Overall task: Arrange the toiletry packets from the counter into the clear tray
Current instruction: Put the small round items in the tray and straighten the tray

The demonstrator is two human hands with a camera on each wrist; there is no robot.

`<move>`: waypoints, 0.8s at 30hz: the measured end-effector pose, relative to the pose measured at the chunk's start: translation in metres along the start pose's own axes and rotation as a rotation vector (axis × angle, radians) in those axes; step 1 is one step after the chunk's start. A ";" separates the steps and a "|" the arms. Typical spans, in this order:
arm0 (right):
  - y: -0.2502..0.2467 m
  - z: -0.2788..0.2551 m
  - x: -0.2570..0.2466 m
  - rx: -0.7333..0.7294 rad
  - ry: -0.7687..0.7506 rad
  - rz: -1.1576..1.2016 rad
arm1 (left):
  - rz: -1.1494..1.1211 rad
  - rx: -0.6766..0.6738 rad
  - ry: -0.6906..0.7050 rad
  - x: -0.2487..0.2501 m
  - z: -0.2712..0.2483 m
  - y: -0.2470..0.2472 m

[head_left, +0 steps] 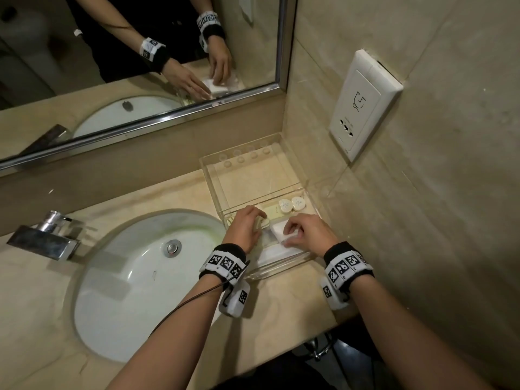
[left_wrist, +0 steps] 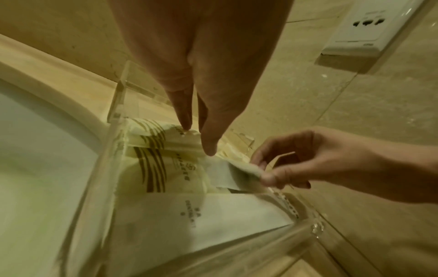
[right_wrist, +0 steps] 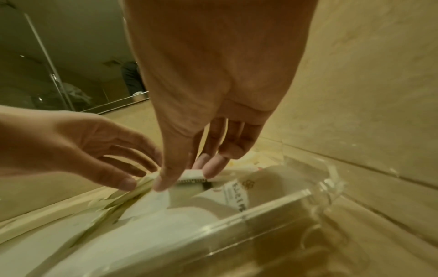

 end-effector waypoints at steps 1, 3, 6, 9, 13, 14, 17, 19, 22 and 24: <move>-0.002 0.002 -0.002 0.014 -0.006 0.025 | 0.005 -0.002 0.001 0.000 -0.001 0.001; -0.006 0.005 -0.010 0.033 -0.036 0.045 | 0.011 0.008 0.004 0.000 -0.003 0.000; -0.010 0.011 -0.013 0.088 -0.042 0.015 | 0.037 0.043 -0.007 0.000 -0.006 0.000; -0.011 0.018 -0.003 0.164 0.002 -0.034 | 0.062 0.067 -0.020 0.002 -0.009 -0.001; -0.001 0.019 0.006 0.094 0.006 -0.014 | 0.074 0.074 -0.050 -0.002 -0.010 -0.003; -0.001 0.018 0.006 0.086 -0.003 -0.004 | 0.079 0.069 -0.056 -0.003 -0.011 -0.004; -0.001 0.017 0.006 0.063 0.019 0.017 | 0.116 0.048 -0.081 -0.008 -0.012 -0.005; 0.000 0.017 0.006 0.043 0.039 0.014 | 0.146 0.029 -0.092 -0.009 -0.014 -0.005; 0.005 0.021 0.006 0.008 0.029 -0.056 | 0.172 0.013 -0.080 -0.009 -0.015 -0.007; 0.007 0.023 0.005 -0.012 0.010 -0.125 | 0.180 0.007 -0.082 -0.010 -0.015 -0.008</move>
Point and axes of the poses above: each hand's wrist, its own z-axis towards the middle knuckle, its own y-axis out of the palm, x = y × z, the point moved 7 cm from there along z, towards the middle knuckle, and after that the axes turned 7 degrees about x, right-handed, at the moved point
